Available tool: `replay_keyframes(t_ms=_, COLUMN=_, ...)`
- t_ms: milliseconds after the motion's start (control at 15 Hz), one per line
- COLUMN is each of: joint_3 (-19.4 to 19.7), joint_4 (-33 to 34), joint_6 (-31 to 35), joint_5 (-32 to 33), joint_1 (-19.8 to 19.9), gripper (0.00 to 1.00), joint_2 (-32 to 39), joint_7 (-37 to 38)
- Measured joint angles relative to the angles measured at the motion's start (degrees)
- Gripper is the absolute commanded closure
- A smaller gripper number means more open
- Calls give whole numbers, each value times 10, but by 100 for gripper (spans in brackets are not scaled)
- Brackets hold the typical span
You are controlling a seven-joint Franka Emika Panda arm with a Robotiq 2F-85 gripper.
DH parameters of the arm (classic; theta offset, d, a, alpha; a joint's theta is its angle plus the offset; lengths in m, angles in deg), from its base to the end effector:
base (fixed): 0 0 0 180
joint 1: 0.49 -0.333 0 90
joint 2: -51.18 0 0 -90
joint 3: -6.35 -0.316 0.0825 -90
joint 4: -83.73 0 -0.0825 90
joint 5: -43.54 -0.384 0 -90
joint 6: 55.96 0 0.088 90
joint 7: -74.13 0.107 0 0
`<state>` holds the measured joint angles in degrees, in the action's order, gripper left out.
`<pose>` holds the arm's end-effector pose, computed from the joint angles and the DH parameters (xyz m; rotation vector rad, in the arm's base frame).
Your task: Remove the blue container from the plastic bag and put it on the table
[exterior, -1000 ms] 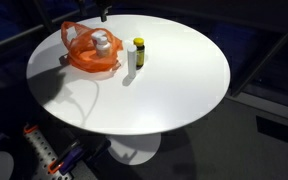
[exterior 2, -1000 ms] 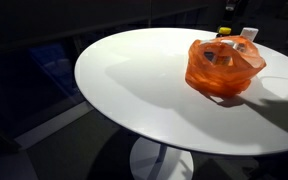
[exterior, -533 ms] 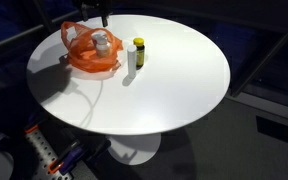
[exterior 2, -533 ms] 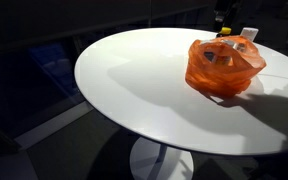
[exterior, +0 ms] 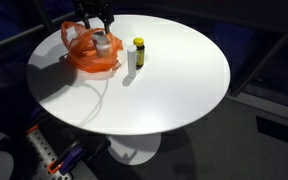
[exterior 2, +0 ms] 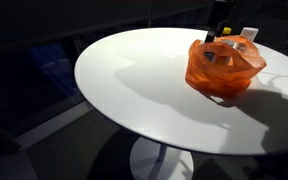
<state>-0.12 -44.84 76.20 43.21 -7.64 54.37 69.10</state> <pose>0.5152 0.1248 0.3435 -3.0902 -0.5010 -0.0102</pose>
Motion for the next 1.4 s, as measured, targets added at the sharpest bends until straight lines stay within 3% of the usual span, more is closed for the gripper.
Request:
replay_keyframes(t_ms=533, joint_3=-2, joint_4=-5, joint_6=17, joint_5=0, joint_1=-2, gripper=0, joint_2=21, joint_7=-31)
replay_keyframes(t_ms=667, joint_3=-5, joint_4=-5, joint_6=17, joint_5=0, joint_1=-3, gripper=26, joint_2=25, joint_7=-33)
replay_keyframes(t_ms=1067, joint_3=-9, joint_4=-5, joint_6=17, joint_5=0, joint_1=-4, gripper=74, joint_2=26, joint_7=-34)
replay_keyframes(t_ms=1400, joint_3=-2, joint_4=4, joint_6=12, joint_5=-2, joint_1=5, gripper=77, joint_2=11, joint_7=-34)
